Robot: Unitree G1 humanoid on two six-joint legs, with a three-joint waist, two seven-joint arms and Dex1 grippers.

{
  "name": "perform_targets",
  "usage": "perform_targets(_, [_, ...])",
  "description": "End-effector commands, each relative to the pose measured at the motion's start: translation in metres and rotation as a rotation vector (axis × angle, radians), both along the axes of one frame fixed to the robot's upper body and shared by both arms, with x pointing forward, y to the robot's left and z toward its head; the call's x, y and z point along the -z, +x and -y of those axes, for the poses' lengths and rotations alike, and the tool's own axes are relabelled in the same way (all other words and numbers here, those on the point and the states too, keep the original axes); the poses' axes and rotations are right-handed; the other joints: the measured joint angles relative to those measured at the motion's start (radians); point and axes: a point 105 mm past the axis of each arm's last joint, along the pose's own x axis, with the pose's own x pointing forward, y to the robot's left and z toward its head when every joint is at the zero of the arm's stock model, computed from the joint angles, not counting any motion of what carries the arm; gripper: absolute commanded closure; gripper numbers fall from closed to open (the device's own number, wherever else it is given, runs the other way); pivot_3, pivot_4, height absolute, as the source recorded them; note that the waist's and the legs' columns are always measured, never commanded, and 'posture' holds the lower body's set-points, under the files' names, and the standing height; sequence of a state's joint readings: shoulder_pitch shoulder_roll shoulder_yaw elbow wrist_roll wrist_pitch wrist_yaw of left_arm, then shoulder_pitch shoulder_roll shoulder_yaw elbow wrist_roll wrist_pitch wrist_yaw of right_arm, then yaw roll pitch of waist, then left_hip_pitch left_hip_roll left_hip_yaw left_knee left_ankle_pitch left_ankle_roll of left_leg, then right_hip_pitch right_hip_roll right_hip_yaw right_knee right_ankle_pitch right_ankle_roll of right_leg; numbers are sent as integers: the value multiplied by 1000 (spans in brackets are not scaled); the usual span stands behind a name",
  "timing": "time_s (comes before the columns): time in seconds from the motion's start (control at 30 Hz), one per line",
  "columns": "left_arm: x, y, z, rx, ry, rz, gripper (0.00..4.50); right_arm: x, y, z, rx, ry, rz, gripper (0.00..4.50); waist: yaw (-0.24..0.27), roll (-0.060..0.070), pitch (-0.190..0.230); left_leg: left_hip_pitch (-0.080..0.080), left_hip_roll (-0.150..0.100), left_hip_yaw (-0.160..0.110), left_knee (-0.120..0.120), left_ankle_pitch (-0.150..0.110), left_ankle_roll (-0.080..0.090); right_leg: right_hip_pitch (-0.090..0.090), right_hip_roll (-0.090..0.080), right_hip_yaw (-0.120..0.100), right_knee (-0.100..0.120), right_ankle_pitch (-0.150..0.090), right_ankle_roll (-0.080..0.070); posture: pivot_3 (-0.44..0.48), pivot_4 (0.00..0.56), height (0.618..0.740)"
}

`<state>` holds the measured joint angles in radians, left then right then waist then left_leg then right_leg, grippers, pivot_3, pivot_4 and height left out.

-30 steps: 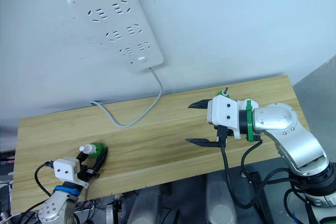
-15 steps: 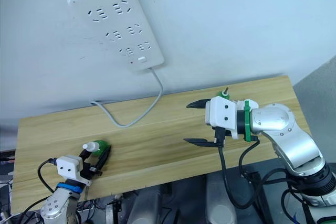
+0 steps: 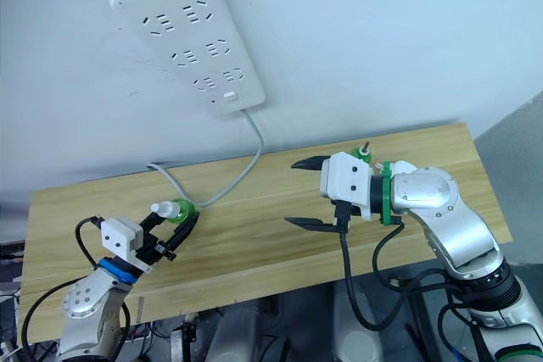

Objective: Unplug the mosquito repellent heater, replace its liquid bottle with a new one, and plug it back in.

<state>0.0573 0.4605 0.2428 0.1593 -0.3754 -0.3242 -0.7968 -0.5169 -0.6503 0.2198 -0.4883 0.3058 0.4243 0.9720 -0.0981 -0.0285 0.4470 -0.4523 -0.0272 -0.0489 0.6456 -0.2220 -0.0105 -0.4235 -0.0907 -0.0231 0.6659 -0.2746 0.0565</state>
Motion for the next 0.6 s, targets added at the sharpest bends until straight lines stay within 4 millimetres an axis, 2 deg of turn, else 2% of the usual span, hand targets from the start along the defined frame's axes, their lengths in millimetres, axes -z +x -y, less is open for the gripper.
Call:
perform_targets(0.03, [-17, -3, 10, 73, 3, 6, 2276, -5, -6, -6, -25, 38, -12, 0, 4, 0, -2, 0, 0, 0, 0, 0, 0, 0, 0, -1, 0, 0, 0, -159, 401, 734])
perform_targets(0.3, [-64, 5, 36, 259, 42, 38, 2276, -22, -7, -16, -40, 135, -138, 0, 17, -3, -10, 0, 2, -4, 1, 5, -8, 1, -1, -18, 0, 5, -2, -144, 342, 734])
perform_targets(0.6, [-93, 12, 58, 371, 123, -8, 2276, -41, -6, -23, -24, 204, -185, 0, 16, -5, -29, 1, 3, -5, 2, 8, -13, -2, 0, -19, 12, 6, -2, -160, 308, 734])
